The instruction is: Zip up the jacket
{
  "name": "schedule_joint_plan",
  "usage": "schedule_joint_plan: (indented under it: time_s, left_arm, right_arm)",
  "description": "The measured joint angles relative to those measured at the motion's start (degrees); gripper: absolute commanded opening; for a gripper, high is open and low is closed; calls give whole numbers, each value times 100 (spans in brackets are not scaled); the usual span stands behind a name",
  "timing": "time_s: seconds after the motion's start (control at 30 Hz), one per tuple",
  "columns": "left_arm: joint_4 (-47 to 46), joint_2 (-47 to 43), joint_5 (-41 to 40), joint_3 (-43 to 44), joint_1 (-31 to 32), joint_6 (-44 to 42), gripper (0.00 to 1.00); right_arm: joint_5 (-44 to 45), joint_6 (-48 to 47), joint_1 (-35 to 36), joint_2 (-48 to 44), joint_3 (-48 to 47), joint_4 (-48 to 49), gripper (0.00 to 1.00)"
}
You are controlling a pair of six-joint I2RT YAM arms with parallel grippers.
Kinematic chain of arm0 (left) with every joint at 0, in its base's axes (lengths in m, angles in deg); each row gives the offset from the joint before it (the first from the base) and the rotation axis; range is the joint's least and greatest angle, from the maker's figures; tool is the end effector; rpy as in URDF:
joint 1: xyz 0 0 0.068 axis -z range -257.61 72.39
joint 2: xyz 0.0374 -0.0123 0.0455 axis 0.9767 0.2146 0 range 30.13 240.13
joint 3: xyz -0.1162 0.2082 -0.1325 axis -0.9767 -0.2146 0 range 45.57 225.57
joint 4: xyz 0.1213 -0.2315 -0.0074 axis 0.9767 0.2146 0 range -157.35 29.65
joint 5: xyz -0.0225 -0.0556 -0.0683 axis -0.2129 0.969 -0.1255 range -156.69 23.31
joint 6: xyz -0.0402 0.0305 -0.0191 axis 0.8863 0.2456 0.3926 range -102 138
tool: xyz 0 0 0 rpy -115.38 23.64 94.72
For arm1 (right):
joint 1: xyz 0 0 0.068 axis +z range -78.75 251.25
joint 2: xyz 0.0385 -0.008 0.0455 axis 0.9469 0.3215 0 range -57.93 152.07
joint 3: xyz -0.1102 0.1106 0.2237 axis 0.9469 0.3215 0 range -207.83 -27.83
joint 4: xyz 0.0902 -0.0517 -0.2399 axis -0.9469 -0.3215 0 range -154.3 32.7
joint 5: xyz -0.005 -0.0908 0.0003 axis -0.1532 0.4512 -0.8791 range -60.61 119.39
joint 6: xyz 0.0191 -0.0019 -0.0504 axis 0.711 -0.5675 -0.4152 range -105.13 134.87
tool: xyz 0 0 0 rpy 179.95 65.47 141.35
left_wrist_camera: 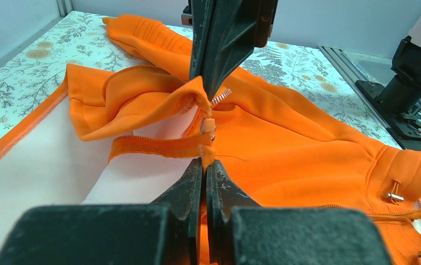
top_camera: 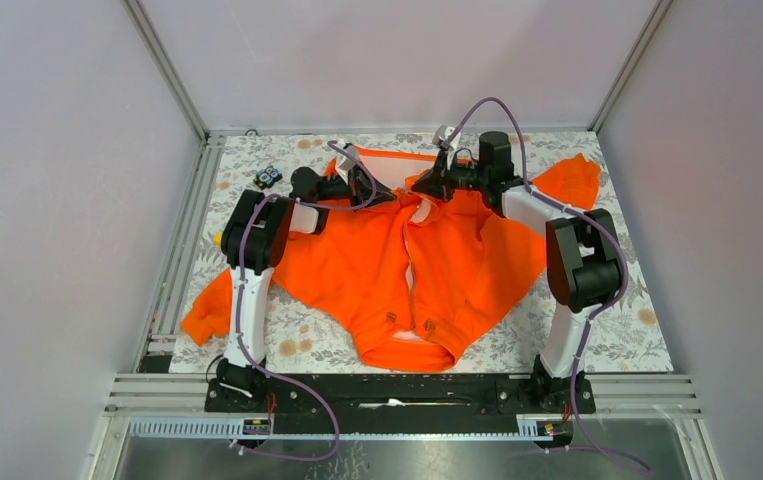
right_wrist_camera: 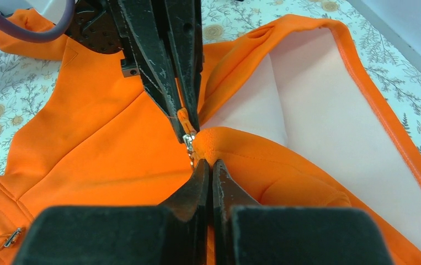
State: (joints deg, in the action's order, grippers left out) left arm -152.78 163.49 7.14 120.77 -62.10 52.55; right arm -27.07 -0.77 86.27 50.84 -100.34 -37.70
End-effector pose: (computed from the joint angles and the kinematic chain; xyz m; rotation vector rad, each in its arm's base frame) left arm 0.4303 -0.1550 0.1674 1.0630 1.2049 -1.3918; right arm 0.4054 0.1395 0.2400 -1.0974 1.4497 0.8997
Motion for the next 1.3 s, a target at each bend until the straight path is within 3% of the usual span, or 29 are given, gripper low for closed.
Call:
schedule_joint_plan:
  time_s: [1.3]
  left_arm:
    - [-2,0,68,2,0,144,0]
  right_arm:
    - [155,-168,116,0,7,-57,0]
